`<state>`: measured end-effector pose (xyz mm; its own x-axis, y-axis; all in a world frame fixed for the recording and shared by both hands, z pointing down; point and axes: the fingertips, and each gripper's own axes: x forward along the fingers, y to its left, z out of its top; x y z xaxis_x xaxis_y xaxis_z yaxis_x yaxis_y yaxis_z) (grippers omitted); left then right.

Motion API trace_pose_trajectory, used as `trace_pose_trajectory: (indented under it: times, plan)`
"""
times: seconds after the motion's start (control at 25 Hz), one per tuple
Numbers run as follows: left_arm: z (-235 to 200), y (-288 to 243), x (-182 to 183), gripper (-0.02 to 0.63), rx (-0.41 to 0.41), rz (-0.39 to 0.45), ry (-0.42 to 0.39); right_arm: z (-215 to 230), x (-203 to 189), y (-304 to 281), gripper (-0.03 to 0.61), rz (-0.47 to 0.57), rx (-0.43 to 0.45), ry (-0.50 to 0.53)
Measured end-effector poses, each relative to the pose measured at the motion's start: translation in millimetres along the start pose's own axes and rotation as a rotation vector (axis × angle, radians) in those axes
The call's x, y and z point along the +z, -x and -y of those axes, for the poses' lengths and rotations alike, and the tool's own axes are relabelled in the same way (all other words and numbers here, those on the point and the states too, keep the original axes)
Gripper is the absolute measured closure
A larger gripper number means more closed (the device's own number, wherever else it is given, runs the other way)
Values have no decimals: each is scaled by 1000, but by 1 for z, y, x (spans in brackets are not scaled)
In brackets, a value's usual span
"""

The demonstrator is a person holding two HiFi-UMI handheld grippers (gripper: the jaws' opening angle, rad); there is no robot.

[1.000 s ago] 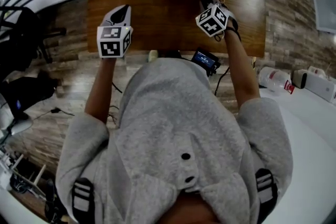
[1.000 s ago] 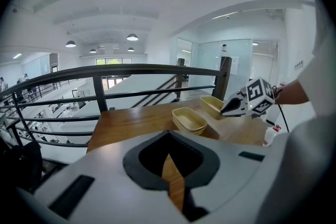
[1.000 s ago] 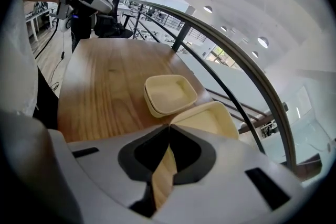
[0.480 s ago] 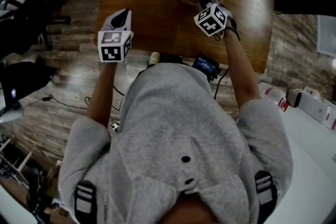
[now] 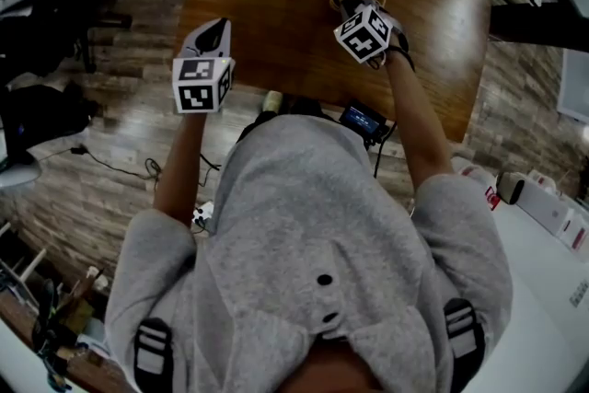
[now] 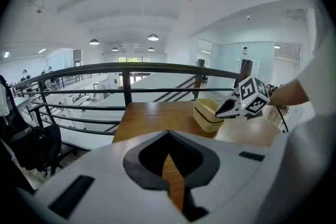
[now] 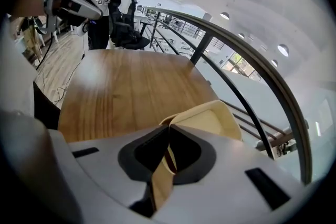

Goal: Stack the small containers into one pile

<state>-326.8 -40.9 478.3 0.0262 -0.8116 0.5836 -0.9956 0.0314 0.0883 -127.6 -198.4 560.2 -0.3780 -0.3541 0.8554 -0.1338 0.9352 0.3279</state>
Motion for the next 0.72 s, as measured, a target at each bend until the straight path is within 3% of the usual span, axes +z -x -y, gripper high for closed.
trace_pose_trajectory:
  times: [0.72]
  plan:
    - [3,8,-3,601,31,-16,-11,-16,0,-8,554,18,74,-47]
